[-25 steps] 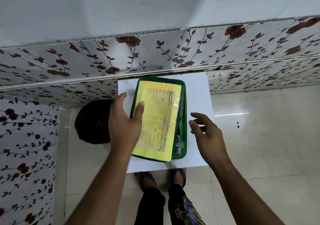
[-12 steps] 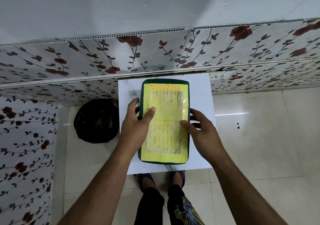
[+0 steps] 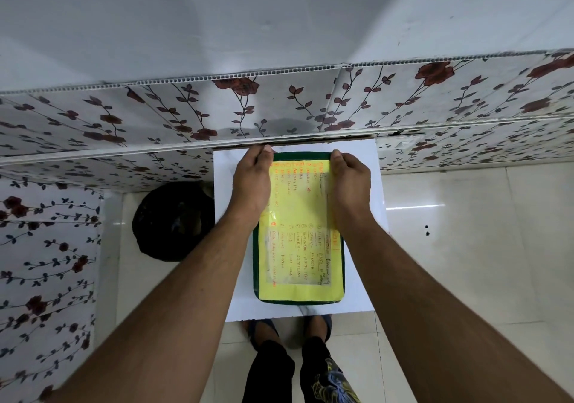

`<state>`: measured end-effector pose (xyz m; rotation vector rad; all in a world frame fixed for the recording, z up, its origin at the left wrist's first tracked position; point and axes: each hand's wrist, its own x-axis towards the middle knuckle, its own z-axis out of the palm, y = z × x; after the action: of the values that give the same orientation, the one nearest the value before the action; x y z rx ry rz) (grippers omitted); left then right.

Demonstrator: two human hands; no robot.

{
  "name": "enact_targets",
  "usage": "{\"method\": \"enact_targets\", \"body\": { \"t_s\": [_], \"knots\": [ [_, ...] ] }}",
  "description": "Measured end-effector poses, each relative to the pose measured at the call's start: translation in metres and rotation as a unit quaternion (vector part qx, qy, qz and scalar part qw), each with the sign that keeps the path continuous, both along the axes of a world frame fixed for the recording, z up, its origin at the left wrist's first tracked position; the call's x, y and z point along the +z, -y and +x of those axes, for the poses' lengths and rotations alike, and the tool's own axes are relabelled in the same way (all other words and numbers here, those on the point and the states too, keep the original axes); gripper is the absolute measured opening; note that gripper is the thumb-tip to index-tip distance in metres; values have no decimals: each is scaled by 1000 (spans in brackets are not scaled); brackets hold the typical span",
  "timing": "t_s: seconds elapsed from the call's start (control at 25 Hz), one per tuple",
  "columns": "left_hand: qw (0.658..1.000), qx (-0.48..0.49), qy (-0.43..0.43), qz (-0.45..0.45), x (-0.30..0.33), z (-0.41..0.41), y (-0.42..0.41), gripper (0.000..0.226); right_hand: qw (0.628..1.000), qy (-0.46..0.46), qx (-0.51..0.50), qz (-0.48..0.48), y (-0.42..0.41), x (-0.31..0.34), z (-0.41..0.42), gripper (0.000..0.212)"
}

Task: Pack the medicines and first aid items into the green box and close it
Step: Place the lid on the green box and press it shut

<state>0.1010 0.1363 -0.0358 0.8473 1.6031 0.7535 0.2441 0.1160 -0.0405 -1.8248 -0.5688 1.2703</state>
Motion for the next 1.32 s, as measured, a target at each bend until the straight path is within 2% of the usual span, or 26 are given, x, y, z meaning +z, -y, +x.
{"method": "enact_targets", "body": {
  "t_s": [0.24,0.48,0.56,0.68,0.76,0.84,0.96,1.32],
  "knots": [
    [999,-4,-29,31,-5,3,-3,26,1000,12,-28,-1,-5,-5,-3,31],
    [999,2,-49,17,10,-13,18,32,996,41,73,-5,16,2,16,35],
    [996,-59,-46,-39,17,-36,47,39,982,37,174,-62,52,12,31,52],
    [961,-222,-21,-161,26,-59,100,61,918,-21,362,-158,113,27,41,78],
    [949,-258,-47,-175,25,-57,120,73,916,-33,366,-161,129,28,39,77],
    [957,-233,-60,-164,19,-53,125,71,929,-32,338,-148,129,23,37,70],
    [963,-207,-47,-164,12,-51,126,66,930,-19,337,-148,126,20,35,62],
    [976,-151,14,-154,15,-41,140,66,915,6,379,-138,125,28,39,76]
  ]
}}
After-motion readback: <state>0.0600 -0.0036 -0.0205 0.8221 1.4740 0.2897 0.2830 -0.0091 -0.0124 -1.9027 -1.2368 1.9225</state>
